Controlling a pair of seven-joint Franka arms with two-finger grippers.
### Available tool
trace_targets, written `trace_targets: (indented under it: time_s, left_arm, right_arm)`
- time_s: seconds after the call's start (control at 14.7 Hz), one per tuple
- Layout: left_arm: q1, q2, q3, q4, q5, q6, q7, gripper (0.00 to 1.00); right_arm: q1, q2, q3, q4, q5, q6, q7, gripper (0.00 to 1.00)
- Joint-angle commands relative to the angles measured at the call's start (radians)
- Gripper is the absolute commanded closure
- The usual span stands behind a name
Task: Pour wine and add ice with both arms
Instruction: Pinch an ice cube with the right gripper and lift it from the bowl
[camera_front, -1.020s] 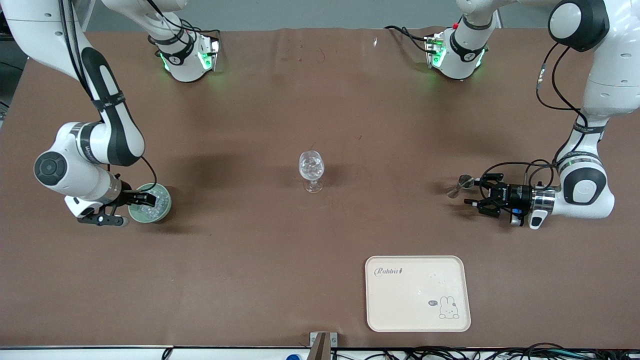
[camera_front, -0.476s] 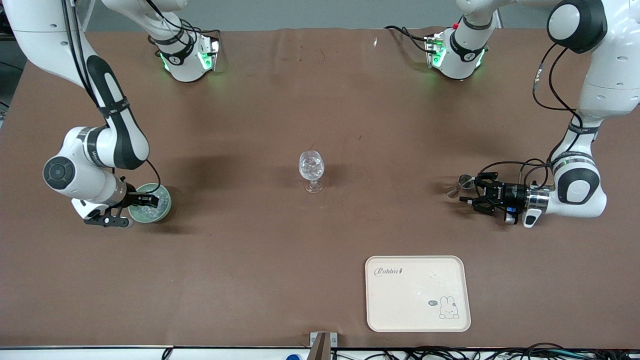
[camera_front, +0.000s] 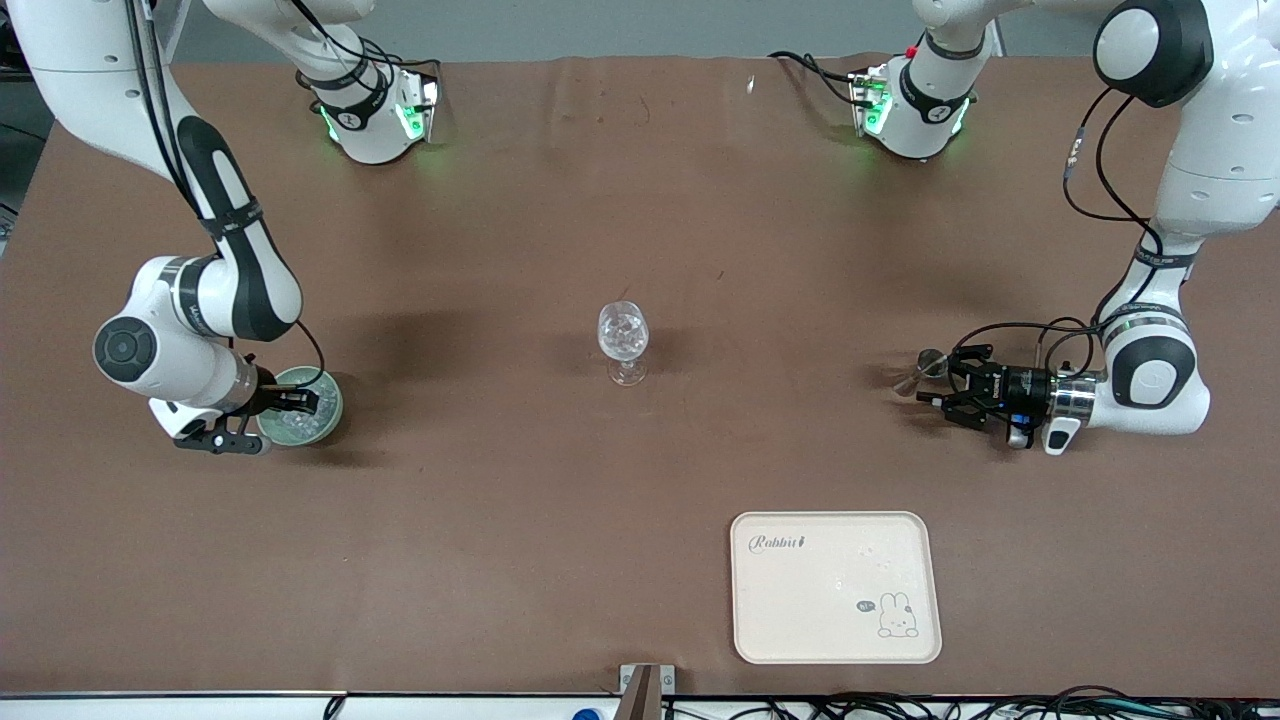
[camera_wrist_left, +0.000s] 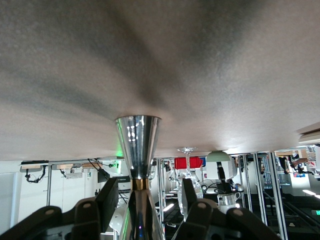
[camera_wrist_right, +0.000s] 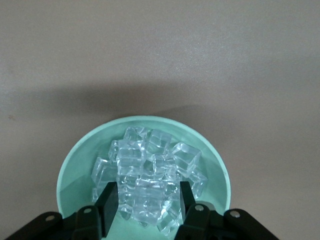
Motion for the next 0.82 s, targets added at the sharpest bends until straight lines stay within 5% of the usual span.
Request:
trace_targets:
  time_s: [0.0, 0.27, 0.48, 0.75]
  left_arm:
    - [-0.004, -0.005, 0.001, -0.018, -0.004, 0.017, 0.008, 0.45]
    - [-0.004, -0.005, -0.001, -0.020, -0.004, 0.020, 0.008, 0.49]
    - [-0.006, -0.007, -0.001, -0.026, -0.002, 0.020, 0.008, 0.50]
    - [-0.015, -0.008, -0.002, -0.030, -0.002, 0.019, 0.008, 0.52]
  right_arm:
    - [-0.002, 0.001, 0.007, -0.004, 0.010, 0.015, 0.007, 0.67]
    - [-0.002, -0.010, 0.007, 0.019, 0.010, -0.006, 0.049, 0.94]
    - [-0.002, -0.067, 0.007, 0.062, 0.009, -0.064, 0.037, 0.96]
    - [-0.001, -0.107, 0.008, 0.255, -0.001, -0.316, 0.035, 0.97]
